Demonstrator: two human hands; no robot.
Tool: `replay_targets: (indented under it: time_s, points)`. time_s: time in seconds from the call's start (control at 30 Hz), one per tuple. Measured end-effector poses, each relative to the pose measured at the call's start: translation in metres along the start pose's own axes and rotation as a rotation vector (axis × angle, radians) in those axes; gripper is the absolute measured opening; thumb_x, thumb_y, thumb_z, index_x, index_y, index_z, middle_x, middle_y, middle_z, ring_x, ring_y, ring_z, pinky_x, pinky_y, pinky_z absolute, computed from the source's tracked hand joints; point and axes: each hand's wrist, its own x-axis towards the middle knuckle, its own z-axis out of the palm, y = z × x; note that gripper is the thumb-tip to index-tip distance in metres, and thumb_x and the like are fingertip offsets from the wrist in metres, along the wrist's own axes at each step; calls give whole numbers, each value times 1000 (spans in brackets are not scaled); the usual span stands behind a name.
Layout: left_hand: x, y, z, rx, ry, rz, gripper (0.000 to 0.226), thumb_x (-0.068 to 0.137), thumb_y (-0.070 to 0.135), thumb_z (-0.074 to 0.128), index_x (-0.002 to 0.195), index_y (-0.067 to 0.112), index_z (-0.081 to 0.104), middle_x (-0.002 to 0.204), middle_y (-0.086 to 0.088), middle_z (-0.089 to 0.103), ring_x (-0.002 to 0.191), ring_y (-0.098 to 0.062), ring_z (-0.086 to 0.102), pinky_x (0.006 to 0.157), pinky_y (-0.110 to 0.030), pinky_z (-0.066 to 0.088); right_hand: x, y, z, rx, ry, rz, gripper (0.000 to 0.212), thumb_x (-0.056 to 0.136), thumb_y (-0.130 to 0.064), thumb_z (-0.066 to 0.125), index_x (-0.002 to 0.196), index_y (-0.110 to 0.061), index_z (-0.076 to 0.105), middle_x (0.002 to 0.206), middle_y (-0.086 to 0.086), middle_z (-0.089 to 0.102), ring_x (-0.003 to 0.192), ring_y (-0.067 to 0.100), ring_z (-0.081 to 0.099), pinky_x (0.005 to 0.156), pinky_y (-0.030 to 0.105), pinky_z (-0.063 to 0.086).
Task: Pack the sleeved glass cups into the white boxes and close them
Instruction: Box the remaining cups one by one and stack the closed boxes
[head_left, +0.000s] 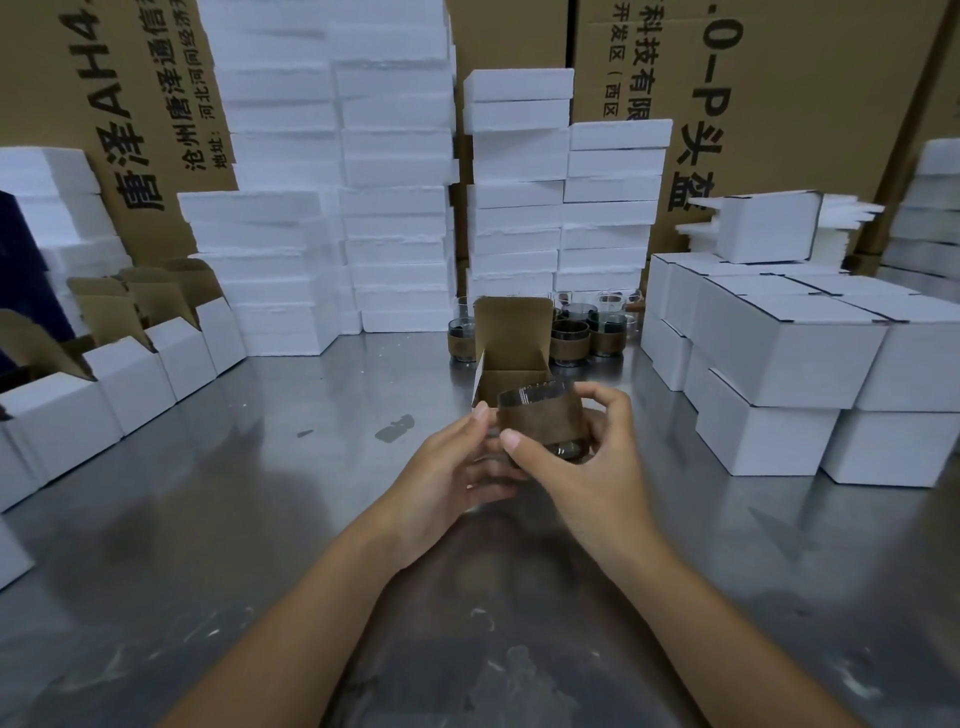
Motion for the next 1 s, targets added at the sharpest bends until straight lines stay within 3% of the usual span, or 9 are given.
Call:
replay_targets:
  time_s: [0.17, 0.33, 0.43, 0.5, 0.67, 0.8, 1.0]
  points:
    - [-1, -2, 6, 9, -49, -31, 60, 74, 57, 60, 120, 19, 62, 116, -7, 68, 108, -20, 64, 79, -27, 53, -4, 3, 5, -264, 23, -102, 72, 51, -43, 80, 103, -53, 31, 109, -13, 45, 94, -4, 53, 70, 10, 46]
    - [-1, -4, 4, -8, 12, -19, 64, 71, 36, 75, 126, 11, 53, 117, -10, 67, 107, -21, 65, 80, -28, 54, -6, 8, 4, -350, -25, -183, 81, 57, -17, 83, 116, -40, 32, 112, -25, 29, 102, -20, 39, 72, -2, 38]
    - [0, 0, 0, -64, -8, -25, 56, 78, 28, 72, 127, 9, 53, 120, -12, 65, 110, -25, 63, 87, -31, 53, -6, 4, 4, -293, -65, -181, 75, 62, -17, 81, 114, -44, 34, 114, -22, 32, 103, -16, 43, 74, 0, 40]
    - [0, 2, -4, -105, -44, -31, 52, 79, 25, 66, 128, 10, 54, 122, -13, 64, 112, -26, 62, 91, -31, 52, -6, -1, 5, -230, -99, -145, 69, 62, -24, 78, 113, -45, 36, 118, -16, 37, 104, -8, 48, 77, 9, 47]
    - [-1, 4, -9, -208, -101, -82, 52, 77, 22, 68, 126, 13, 55, 120, -13, 65, 109, -27, 63, 87, -32, 54, -8, -3, 3, -172, -128, -104, 65, 61, -26, 78, 111, -39, 40, 119, -6, 47, 105, 10, 56, 80, 26, 54]
    - [-3, 4, -10, -259, -151, -96, 48, 78, 20, 67, 124, 10, 57, 119, -15, 65, 109, -27, 63, 85, -32, 54, -8, -3, 3, -208, -92, -128, 68, 58, -28, 80, 111, -40, 39, 116, -9, 47, 104, 6, 54, 72, 9, 46]
    - [-1, 4, -11, -215, -151, -66, 68, 75, 23, 75, 136, 13, 47, 128, -13, 60, 117, -28, 58, 97, -35, 49, -7, 0, 1, -246, -112, -78, 79, 61, -27, 85, 126, -30, 39, 121, -11, 49, 108, -5, 48, 80, 7, 45]
